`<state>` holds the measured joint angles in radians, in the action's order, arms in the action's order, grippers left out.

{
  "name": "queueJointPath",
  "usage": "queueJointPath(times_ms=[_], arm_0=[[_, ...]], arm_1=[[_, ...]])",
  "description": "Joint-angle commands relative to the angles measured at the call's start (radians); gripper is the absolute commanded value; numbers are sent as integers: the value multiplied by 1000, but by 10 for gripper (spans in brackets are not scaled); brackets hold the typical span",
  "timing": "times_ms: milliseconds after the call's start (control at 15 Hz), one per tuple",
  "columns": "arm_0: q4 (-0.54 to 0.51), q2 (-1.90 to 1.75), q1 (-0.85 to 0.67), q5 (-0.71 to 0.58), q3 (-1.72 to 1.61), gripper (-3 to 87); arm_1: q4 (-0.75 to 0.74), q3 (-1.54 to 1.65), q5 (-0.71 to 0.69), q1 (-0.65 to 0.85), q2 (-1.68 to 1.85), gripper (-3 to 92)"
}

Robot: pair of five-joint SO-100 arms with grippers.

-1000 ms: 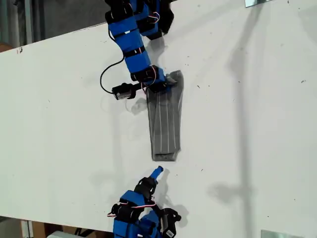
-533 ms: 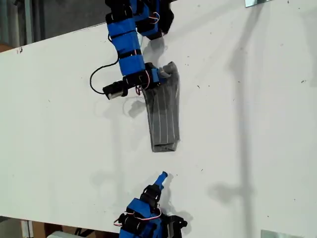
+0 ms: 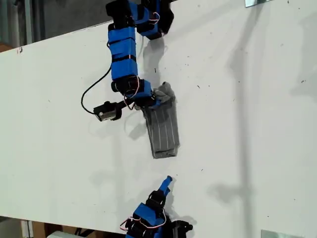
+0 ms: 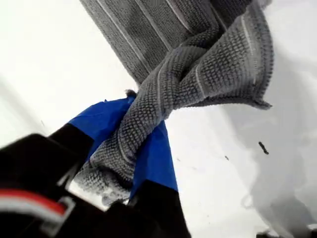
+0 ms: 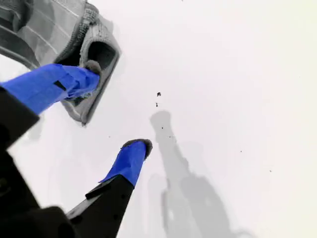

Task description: Grasp corners of a square towel and fold twice.

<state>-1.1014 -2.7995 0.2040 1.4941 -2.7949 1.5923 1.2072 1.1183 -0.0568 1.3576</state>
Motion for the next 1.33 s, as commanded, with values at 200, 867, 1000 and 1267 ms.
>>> queueJointPath(times_ms=[200, 867, 1000, 1267], arm_0=[[-12, -184, 35, 49, -78, 248], [-285, -657, -6, 75, -207, 272], [-270, -664, -20, 51, -219, 264], [-225, -647, -103, 21, -311, 250]], arm_1=[[176, 83, 279, 60, 222, -1], [370, 488, 658, -51, 822, -1], [256, 442, 503, 17, 762, -1], [-5, 193, 124, 60, 560, -1]])
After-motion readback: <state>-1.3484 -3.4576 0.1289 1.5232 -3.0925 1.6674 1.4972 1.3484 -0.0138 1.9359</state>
